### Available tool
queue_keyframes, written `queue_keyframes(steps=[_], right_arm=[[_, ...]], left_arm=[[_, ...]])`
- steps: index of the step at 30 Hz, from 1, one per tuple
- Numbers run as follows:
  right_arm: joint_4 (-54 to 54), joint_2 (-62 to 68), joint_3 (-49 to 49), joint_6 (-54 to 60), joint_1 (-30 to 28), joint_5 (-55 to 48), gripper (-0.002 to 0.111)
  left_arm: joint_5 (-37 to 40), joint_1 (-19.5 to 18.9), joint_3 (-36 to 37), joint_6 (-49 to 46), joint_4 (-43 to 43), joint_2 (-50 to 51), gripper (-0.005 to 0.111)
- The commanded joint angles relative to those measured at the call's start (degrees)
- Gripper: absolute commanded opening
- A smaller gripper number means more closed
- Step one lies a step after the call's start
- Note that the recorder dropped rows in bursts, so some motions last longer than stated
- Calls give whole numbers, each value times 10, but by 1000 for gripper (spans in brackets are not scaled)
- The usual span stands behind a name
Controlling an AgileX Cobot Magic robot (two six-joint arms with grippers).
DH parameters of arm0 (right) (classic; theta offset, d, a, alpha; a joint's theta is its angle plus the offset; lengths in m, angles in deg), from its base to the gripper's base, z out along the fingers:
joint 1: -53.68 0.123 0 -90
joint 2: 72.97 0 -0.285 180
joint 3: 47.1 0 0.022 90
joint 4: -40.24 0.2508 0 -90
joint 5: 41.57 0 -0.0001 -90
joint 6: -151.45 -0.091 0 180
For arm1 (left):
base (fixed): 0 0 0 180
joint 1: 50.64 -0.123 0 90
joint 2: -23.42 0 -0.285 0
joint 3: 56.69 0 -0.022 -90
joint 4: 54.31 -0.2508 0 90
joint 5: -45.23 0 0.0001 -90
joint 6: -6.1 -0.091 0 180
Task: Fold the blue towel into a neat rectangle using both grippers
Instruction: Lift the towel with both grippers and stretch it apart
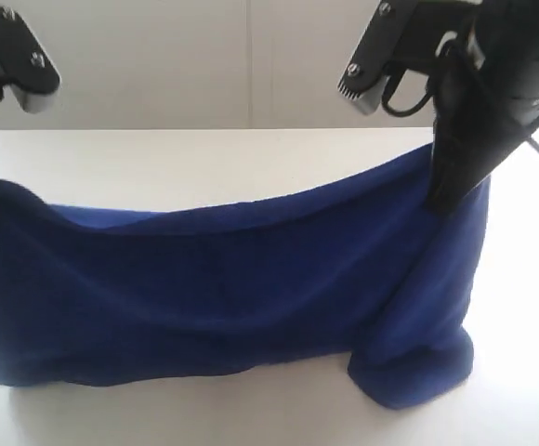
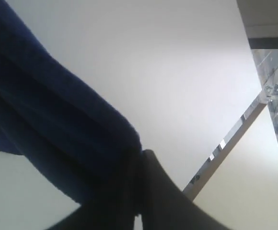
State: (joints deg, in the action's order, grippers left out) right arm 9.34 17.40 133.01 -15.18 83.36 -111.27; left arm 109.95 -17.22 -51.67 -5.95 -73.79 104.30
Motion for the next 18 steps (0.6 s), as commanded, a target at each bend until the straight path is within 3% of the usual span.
queue_keyframes(steps=[1, 5, 11, 18], right_arm=[[-73, 59, -9, -48, -1, 64, 0], [-195, 134, -9, -138, -6, 123, 0], [-221, 203, -9, -189, -32, 197, 0], [-338, 289, -9, -303, -61, 249, 0]], left_arm=[[-76, -25, 35, 8, -29, 43, 0], [-212, -67, 57, 65, -100, 107, 0], [-322, -105, 59, 74, -124, 178, 0], [-463, -147, 59, 74, -181, 261, 0]])
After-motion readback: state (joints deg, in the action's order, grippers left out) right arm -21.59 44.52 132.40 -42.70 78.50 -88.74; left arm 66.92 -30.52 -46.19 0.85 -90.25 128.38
